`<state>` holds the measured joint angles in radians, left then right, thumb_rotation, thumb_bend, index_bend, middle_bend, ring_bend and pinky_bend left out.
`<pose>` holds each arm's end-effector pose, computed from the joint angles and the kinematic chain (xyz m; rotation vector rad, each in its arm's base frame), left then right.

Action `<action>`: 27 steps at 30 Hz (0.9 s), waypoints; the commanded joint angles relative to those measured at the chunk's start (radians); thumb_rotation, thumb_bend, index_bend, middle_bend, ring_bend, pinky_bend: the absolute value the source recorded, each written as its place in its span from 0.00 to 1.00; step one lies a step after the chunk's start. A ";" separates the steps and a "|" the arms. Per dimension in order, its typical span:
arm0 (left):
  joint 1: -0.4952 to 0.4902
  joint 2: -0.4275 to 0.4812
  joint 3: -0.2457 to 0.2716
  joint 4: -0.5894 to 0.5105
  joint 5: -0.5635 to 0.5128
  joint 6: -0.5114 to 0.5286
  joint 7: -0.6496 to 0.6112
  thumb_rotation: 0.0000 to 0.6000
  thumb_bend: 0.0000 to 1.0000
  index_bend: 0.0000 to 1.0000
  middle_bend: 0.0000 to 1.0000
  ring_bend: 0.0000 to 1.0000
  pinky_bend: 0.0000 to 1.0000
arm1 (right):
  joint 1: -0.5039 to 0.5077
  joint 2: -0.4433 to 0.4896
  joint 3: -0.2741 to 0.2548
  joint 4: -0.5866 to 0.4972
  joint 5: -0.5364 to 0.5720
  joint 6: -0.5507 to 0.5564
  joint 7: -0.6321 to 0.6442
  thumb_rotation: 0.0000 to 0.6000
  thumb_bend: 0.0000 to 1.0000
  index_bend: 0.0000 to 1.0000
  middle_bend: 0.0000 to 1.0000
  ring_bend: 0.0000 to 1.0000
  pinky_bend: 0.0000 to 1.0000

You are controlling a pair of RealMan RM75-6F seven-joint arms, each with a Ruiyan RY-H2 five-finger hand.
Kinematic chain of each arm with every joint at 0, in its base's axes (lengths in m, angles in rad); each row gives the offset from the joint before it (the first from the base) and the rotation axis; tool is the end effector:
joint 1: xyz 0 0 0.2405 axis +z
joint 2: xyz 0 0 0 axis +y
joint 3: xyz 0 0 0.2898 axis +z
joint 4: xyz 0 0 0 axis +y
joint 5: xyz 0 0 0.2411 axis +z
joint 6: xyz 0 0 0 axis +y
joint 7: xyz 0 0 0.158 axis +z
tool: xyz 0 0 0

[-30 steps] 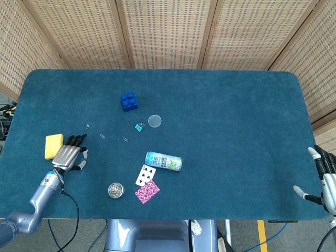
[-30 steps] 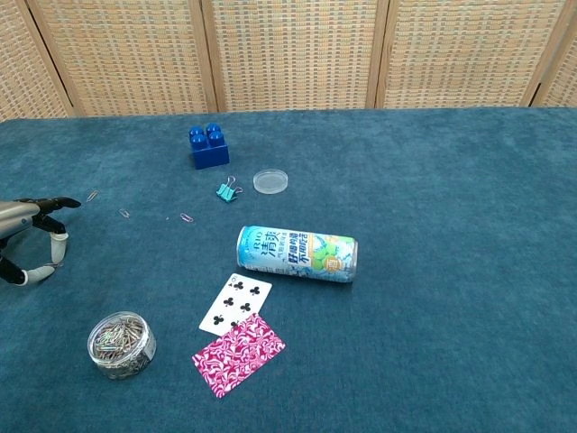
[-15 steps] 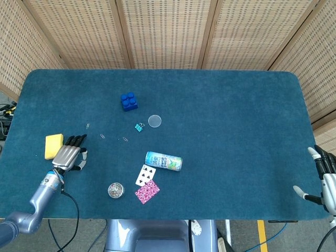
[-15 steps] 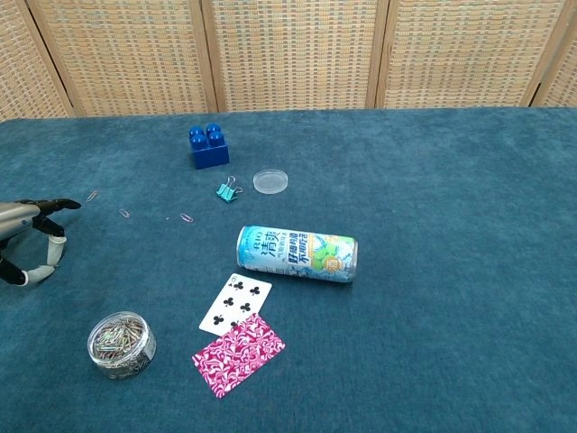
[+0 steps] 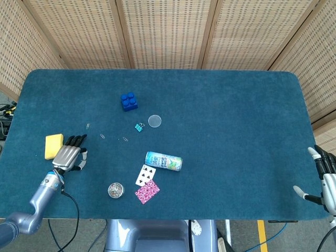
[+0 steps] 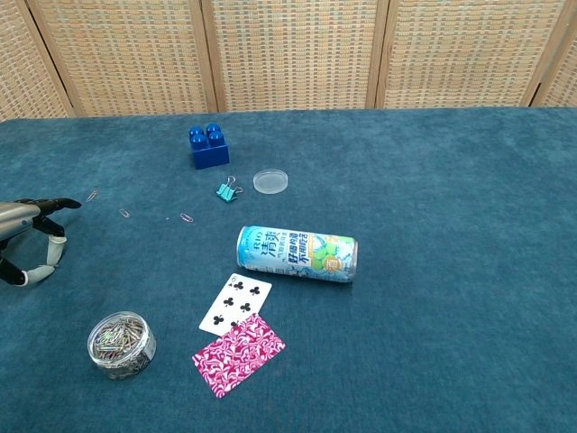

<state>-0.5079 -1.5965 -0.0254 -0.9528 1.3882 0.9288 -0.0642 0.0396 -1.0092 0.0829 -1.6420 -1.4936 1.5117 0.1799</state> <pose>-0.3699 0.3558 -0.0294 -1.7797 -0.9859 -0.6360 -0.3593 -0.1918 0.1914 1.2856 -0.9564 0.9930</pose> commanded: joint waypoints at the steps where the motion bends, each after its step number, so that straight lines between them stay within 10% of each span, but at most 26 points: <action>1: 0.001 0.003 -0.001 -0.006 0.005 0.009 -0.006 1.00 0.47 0.70 0.00 0.00 0.00 | 0.000 0.000 0.000 0.000 0.000 0.000 0.000 1.00 0.00 0.05 0.00 0.00 0.00; 27: 0.027 0.164 0.130 -0.430 0.299 0.246 0.103 1.00 0.48 0.71 0.00 0.00 0.00 | -0.003 0.005 0.001 0.002 0.000 0.004 0.017 1.00 0.00 0.05 0.00 0.00 0.00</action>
<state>-0.4834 -1.4386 0.0923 -1.3667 1.6727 1.1635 0.0218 0.0368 -1.0038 0.0839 -1.6401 -1.4935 1.5159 0.1966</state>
